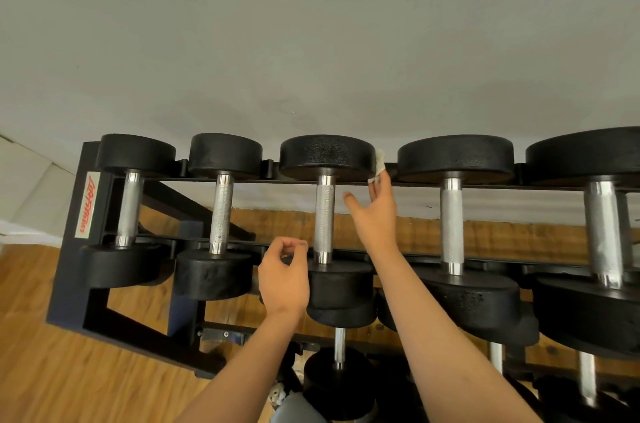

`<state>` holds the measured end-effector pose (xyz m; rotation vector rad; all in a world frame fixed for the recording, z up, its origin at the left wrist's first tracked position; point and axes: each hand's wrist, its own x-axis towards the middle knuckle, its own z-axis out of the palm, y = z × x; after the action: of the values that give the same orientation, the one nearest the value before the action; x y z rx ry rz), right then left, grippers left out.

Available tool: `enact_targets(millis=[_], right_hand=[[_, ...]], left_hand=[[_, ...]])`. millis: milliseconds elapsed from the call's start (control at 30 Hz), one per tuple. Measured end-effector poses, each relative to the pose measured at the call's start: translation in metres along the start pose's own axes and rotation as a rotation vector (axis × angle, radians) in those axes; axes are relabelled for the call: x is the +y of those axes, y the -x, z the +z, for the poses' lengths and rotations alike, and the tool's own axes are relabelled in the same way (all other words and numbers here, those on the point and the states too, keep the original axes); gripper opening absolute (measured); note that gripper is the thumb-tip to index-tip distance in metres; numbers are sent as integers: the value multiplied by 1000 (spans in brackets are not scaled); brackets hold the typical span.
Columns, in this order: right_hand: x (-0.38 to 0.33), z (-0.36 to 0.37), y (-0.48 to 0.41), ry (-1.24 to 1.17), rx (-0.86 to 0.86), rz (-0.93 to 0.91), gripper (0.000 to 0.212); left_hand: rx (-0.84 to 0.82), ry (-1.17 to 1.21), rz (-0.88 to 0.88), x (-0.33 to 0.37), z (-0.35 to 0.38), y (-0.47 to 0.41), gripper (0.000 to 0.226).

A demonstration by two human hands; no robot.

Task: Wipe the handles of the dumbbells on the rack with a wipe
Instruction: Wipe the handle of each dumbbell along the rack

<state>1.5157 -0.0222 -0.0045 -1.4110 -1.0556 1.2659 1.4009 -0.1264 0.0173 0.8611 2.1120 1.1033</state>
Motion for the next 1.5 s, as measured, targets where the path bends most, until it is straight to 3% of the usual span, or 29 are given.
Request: enact_targets(millis=[633,967,1200,1500], right_hand=[[5,8,1,-97,44,73,76],[-8,-1,6,-131,-15,-1,79],[-22,-4,-4,-178,29,-31,61],[-26,-1,-3,-134,70,-65,58]], left_hand=[[-1,0,1,1,0,0,9],[1,10,-1,1,0,0,9],[7,18,-4,3,-1,1,10],[15,28,-9,1,0,1,10]])
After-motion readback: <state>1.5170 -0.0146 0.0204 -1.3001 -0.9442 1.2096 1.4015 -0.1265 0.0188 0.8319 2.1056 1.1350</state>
